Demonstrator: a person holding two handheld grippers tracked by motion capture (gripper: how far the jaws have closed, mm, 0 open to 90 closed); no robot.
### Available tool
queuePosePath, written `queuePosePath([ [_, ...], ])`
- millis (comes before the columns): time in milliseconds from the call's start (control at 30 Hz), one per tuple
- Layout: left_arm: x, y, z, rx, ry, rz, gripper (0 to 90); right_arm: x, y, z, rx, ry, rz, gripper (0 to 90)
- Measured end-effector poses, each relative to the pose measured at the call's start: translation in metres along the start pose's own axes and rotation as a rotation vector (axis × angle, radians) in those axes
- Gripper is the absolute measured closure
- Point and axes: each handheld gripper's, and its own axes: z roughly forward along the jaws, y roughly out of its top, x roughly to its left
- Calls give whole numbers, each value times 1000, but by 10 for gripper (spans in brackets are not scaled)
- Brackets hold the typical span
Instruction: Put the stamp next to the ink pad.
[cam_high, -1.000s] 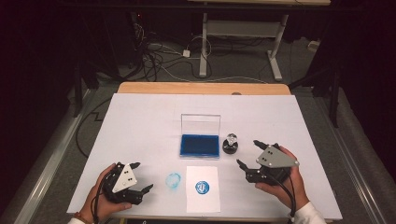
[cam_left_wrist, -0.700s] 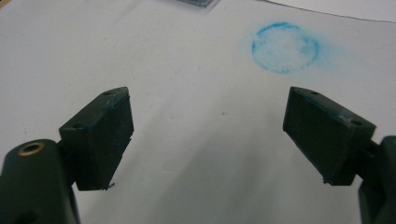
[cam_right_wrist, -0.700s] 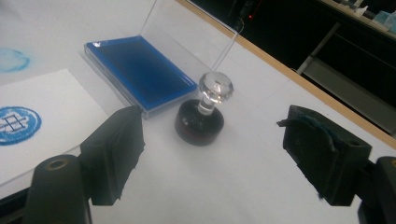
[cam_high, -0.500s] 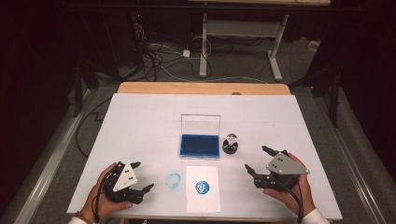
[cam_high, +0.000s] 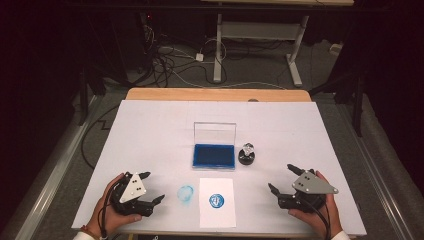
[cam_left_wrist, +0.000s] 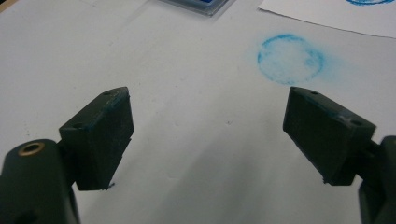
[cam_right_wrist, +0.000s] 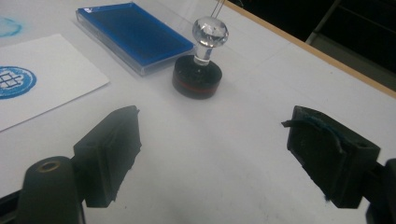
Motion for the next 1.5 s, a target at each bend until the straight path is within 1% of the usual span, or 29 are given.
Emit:
queuePosePath([
  [33,0,0,0,-1,1,-2,155,1,-2,0,2,-2,-1,176],
  [100,0,0,-1,-2,4,-4,155,2,-6,-1,6,12,11,177],
  [200,-1,0,-1,1,9,-3,155,5,-10,1,31,24,-5,181],
  [233,-1,1,-1,-3,15,7,155,5,-9,0,26,23,-7,180],
  [333,-2,2,-2,-8,16,15,155,5,-7,-1,7,21,-10,179],
  [433,-3,1,-3,2,17,27,156,6,-6,-3,2,19,-11,180],
  [533,-3,-1,-4,-4,6,13,155,7,-5,-4,4,16,-17,180],
  [567,-3,0,-4,-7,13,25,155,8,-5,-5,0,14,-18,179],
  [700,-4,0,-5,-7,12,36,155,9,-2,-6,-10,10,-22,180],
  [867,-3,0,-4,-5,11,33,155,9,-3,-5,-5,9,-23,180],
  [933,-4,0,-3,0,2,25,155,9,-3,-5,-10,11,-22,181],
  [1000,-4,0,-2,-2,8,34,156,9,-2,-6,-13,6,-20,181],
  [1200,-4,1,-3,-3,10,33,155,10,-2,-6,-13,2,-19,181],
  [1400,-4,1,-2,-2,11,31,155,10,-2,-5,-13,1,-26,181],
  [1433,-4,1,-2,2,6,23,155,10,-2,-5,-13,2,-27,181],
  [1500,-3,1,-1,2,6,21,155,10,-2,-5,-12,2,-26,181],
])
